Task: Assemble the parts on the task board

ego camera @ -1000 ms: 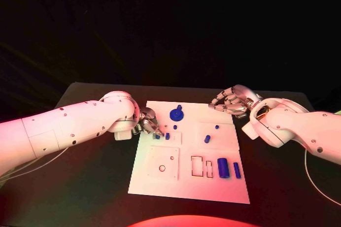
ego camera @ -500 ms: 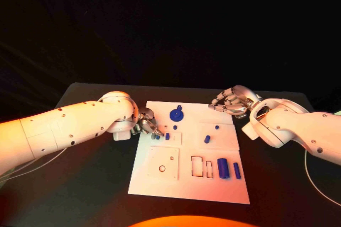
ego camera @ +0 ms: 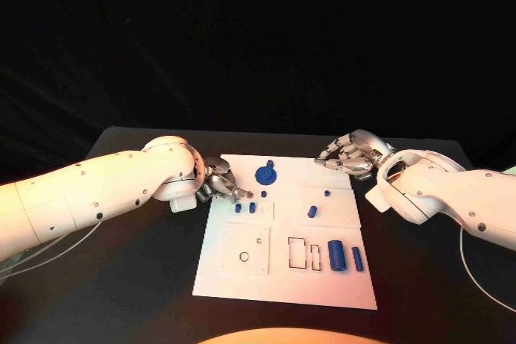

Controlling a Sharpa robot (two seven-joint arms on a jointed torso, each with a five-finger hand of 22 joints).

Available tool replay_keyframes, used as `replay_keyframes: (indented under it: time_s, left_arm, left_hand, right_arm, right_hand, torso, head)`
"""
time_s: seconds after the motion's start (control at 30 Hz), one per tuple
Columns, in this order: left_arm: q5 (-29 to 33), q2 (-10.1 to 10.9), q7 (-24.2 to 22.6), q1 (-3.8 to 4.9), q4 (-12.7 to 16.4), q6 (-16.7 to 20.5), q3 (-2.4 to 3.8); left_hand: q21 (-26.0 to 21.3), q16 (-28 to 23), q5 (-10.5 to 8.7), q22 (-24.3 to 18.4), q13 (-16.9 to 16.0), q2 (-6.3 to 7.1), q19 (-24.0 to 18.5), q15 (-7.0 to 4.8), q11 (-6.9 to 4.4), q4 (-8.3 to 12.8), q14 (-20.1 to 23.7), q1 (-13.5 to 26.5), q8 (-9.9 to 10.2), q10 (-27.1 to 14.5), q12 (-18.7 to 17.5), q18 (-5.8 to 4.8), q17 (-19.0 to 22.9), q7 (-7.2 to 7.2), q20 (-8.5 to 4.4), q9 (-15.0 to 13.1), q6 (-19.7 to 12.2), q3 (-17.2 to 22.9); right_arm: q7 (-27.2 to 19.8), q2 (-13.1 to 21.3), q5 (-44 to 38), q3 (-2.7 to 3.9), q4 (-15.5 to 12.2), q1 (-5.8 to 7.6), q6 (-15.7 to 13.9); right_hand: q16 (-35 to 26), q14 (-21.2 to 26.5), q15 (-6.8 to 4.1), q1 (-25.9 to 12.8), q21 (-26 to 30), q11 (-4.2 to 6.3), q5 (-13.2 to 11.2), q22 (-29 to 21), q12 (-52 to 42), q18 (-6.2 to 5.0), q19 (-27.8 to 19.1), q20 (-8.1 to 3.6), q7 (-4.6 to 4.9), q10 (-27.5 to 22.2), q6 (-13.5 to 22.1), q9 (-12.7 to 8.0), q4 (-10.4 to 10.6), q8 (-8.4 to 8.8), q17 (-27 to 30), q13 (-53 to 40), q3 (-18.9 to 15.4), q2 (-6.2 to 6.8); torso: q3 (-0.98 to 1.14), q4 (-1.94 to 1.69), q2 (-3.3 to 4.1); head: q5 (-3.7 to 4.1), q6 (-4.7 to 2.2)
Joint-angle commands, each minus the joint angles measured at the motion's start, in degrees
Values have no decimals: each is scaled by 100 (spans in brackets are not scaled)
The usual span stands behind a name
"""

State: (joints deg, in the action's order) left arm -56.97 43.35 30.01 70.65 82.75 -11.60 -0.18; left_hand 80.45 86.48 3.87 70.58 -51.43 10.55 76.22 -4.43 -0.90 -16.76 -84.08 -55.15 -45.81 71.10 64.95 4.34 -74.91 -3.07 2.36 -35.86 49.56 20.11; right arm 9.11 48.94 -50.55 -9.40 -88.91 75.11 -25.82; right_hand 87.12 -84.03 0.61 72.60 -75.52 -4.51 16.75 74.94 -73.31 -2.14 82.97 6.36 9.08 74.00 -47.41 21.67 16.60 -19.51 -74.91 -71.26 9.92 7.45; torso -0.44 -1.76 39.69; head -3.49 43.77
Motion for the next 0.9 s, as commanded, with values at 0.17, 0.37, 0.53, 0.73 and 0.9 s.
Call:
replay_keyframes:
  time_s: [0.17,0.37,0.53,0.73,0.9]
  left_arm:
    - [913,155,-382,22,126,1035,75]
    - [817,165,-1198,27,170,1479,84]
    - [267,46,-1991,25,191,1741,6]
    - [-706,-193,-2805,11,66,2079,-184]
    - [-1510,-380,-3075,-10,-91,2213,-295]
  left_hand:
    - [-282,-257,-91,-458,498,-131,-352,122,101,-4,-257,35,-38,-448,-304,115,-514,-101,79,-13,-303,-466]
    - [-2225,-2193,-49,-3053,1549,-468,-2310,531,554,-1,1253,-915,97,-1919,-1068,605,2026,-578,428,172,-1340,-727]
    - [-2896,-3115,-61,-3486,2198,-353,-2341,741,775,36,2026,-2073,313,-2646,-1585,620,3136,-786,610,658,-1706,-709]
    - [-3067,-3030,-55,-3600,3148,-94,-2233,765,826,60,2088,-3095,771,-2686,-2357,618,3343,-815,649,1401,-1538,-1]
    - [-3044,-2945,-61,-3572,3389,52,-2233,763,820,56,2096,-3117,913,-2658,-2514,616,3396,-794,646,1633,-1419,161]
  right_arm:
    - [-45,4,-27,1,12,-5,31]
    - [-44,12,-27,1,21,-5,-6]
    - [-56,14,-27,1,26,-6,-30]
    - [-76,6,-27,1,26,-6,-39]
    - [-93,-2,-26,1,15,-6,-44]
  right_hand:
    - [-43,-444,-32,-45,51,8,-13,907,17,-112,-43,0,5,-31,42,-9,15,-36,-942,12,7,11]
    - [-83,-425,-32,-52,149,6,-1,868,76,-132,-91,0,7,-90,57,-13,9,-35,-878,76,11,2]
    - [-102,-415,-31,-46,195,5,11,851,124,-141,-113,1,9,-138,68,-16,2,-36,-848,124,19,-3]
    - [-115,-409,-31,-37,236,5,20,836,155,-149,-133,1,10,-169,76,-18,-2,-38,-830,155,26,-6]
    - [-182,-377,-29,-17,386,2,34,778,302,-179,-206,2,13,-310,96,-23,-4,-46,-730,307,42,-6]
  torso:
    - [5,-9,0]
    - [-5,-16,-2]
    - [-6,-8,1]
    - [-11,-11,5]
    - [-4,-7,4]
  head:
    - [20,-22]
    - [42,-39]
    - [56,-54]
    - [76,-78]
    - [72,-87]
